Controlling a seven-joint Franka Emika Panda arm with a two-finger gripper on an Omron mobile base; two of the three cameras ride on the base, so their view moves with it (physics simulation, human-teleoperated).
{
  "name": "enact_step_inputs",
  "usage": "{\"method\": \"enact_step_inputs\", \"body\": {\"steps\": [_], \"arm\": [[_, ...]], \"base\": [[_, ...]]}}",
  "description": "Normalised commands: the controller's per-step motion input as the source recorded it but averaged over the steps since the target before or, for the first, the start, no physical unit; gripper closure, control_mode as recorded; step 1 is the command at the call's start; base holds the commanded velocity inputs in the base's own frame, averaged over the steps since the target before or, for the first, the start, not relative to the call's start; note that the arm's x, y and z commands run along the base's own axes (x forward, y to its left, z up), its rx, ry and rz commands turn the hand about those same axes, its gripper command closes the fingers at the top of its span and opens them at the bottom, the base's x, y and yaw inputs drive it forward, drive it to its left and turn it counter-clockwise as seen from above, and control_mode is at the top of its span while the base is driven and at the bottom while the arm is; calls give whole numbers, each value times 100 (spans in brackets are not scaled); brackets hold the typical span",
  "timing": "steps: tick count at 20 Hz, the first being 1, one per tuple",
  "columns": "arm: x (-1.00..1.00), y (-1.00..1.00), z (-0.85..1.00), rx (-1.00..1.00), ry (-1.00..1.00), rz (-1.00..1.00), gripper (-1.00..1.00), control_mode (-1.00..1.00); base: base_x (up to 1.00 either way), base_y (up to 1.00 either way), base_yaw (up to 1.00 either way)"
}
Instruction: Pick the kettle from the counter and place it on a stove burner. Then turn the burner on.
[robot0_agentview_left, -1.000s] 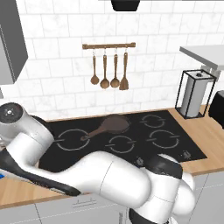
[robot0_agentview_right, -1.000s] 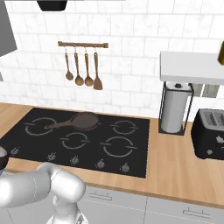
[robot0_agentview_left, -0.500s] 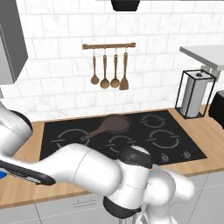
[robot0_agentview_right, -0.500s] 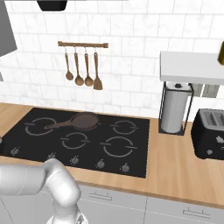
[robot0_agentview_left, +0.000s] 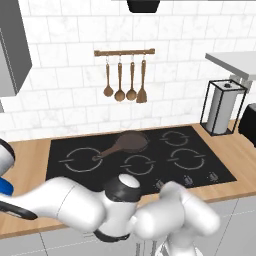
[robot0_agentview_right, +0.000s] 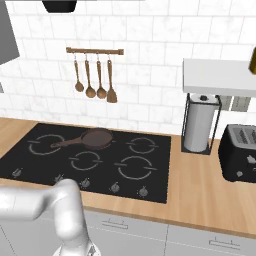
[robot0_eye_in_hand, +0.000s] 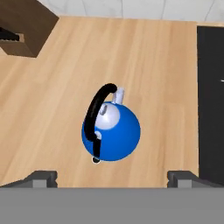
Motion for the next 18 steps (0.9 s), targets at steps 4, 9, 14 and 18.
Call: {"method": "enact_step_inputs", "body": {"steps": [4,9,14,18], "arm": [[9,34,-18,-9,1,0,-100,-100],[11,15,-30,-9,0,0,-100,-100],[32,29,-30,-2,0,-1,-100,-100],[44,33,-33,0,0,-2,-100,-100]], "base": [[0,0,0],[0,0,0],[0,0,0],[0,0,0]]}}
